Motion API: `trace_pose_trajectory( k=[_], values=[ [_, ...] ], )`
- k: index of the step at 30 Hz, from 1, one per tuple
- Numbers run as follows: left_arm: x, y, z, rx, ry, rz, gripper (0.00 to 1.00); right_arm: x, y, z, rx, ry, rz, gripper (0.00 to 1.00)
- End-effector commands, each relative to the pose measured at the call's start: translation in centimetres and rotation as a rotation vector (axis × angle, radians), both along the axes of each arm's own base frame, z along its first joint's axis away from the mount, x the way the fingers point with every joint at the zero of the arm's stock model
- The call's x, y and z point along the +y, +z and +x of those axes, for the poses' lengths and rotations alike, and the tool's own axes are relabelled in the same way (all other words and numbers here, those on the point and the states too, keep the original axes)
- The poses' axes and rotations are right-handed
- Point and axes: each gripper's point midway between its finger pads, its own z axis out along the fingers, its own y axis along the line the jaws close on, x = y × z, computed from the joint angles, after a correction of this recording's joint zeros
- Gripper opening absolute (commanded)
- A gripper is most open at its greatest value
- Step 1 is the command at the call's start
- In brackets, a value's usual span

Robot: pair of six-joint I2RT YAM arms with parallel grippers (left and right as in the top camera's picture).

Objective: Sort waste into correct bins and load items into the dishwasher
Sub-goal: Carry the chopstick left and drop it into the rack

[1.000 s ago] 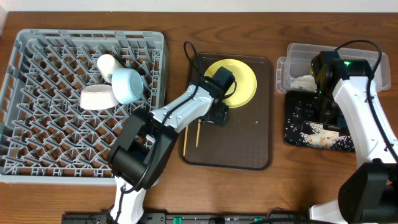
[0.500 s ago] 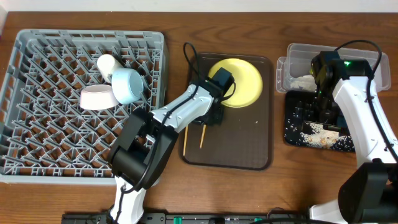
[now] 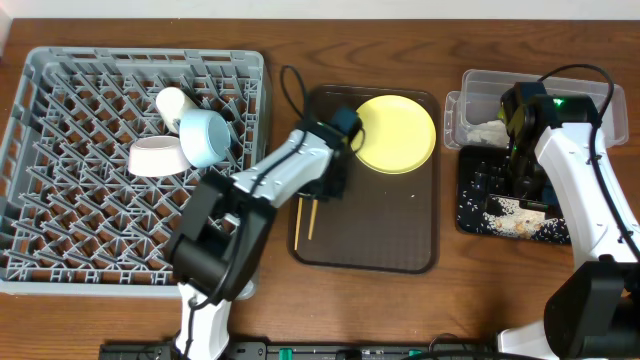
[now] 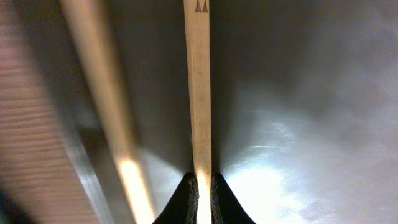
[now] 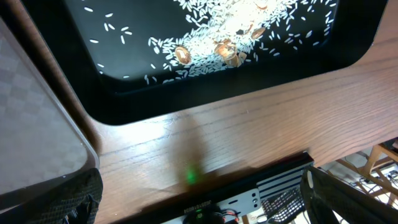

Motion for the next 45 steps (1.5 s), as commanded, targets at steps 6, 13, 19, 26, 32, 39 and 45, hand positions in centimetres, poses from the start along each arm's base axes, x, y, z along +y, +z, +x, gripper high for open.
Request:
trace_pose_trajectory(
  k=[6, 13, 19, 26, 32, 39, 45],
  values=[
    [4.2, 12.4, 2.1, -0.271, 0.031, -0.096, 0.06, -0.5, 0.1, 0.0, -0.003, -0.018, -0.015, 0.99],
    [10.4, 17.2, 1.7, -0.354, 0.087, -0.084, 0.06, -0.5, 0.1, 0.0, -0.003, -0.018, -0.015, 0.99],
    [14.4, 15.2, 0.8, -0.254, 0.175, -0.033, 0.06, -0.5, 0.1, 0.0, -0.003, -0.018, -0.014, 0.99],
    [14.5, 11.8, 0.1, -0.167, 0.169, -0.065, 0.06, -0.5, 0.1, 0.0, -0.003, -0.018, -0.014, 0.99],
    [14.5, 9.2, 0.0, -0.126, 0.153, -0.055, 0.05, -0.5, 0.1, 0.0, -0.003, -0.018, -0.014, 0.99],
    [14.5, 7.4, -0.3, -0.077, 0.152, -0.043, 0.06, -0.5, 0.1, 0.0, -0.003, -0.018, -0.014, 0.99],
    [14.5, 7.4, -0.3, -0.076, 0.135, -0.042, 0.17, -0.5, 0.1, 0.0, -0.002, -0.018, -0.014, 0.99]
  ],
)
